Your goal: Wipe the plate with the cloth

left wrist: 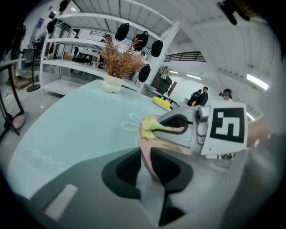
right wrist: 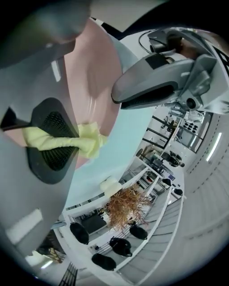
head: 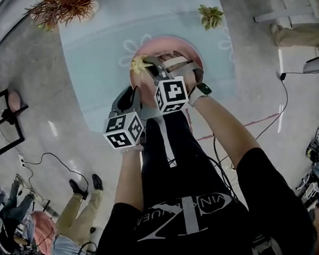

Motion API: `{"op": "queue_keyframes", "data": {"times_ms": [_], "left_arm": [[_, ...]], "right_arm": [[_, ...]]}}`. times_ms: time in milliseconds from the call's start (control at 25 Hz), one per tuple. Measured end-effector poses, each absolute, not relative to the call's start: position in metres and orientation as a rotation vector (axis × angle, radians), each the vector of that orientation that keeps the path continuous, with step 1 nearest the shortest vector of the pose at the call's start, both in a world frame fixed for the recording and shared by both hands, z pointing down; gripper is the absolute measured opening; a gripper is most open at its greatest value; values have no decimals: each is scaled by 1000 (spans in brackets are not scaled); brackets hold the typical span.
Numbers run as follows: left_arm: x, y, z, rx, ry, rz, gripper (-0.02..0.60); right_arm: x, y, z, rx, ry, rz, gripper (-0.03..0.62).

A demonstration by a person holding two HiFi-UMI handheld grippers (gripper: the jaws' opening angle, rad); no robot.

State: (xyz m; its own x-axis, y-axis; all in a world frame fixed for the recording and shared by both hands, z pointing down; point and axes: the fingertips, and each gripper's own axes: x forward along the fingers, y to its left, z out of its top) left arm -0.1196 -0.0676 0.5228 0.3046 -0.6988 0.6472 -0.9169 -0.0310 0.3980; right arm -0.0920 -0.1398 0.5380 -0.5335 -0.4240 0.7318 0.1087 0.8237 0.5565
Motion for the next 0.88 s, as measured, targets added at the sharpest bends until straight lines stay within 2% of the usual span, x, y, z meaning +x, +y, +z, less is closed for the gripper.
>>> {"op": "queue_keyframes", "data": {"times_ms": [320, 880], "left_arm": [[-119, -67, 524, 1777, -1468, 355, 0], [-118, -67, 524, 1766, -1489, 373, 0]], "right_arm": [[-84, -160, 542, 227, -1924, -806, 40], [-25, -193, 544, 390, -1794, -730, 38]]}}
